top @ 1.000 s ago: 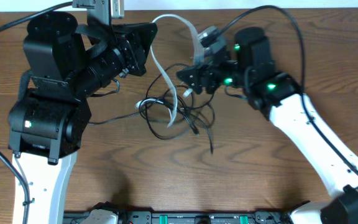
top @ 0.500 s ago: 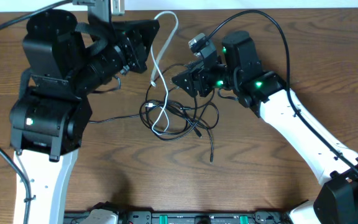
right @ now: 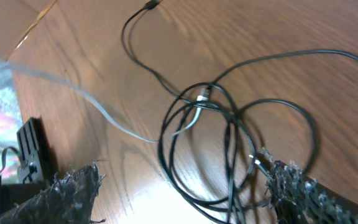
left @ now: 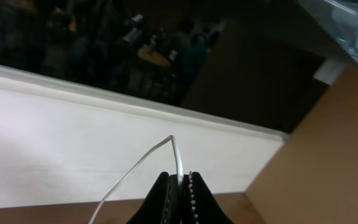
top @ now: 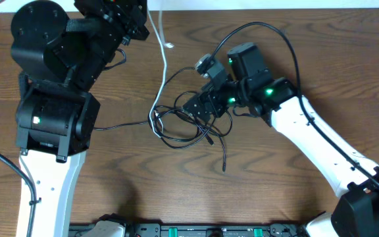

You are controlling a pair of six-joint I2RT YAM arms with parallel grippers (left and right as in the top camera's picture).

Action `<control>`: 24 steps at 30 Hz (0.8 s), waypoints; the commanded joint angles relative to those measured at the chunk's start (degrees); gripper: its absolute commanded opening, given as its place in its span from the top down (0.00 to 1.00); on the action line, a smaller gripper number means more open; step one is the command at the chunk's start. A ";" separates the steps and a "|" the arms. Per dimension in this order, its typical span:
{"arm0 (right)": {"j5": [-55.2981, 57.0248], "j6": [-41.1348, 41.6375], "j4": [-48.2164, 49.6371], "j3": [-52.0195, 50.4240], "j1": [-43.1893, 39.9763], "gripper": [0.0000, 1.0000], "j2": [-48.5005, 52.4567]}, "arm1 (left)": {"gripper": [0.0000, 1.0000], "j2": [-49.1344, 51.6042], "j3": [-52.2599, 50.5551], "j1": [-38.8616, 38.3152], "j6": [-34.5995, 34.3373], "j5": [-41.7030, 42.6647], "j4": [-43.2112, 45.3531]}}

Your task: Untangle cables

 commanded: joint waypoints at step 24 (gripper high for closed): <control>6.73 8.26 26.23 0.24 14.71 0.76 21.57 | 0.93 -0.52 1.05 1.01 -0.48 -8.33 -2.43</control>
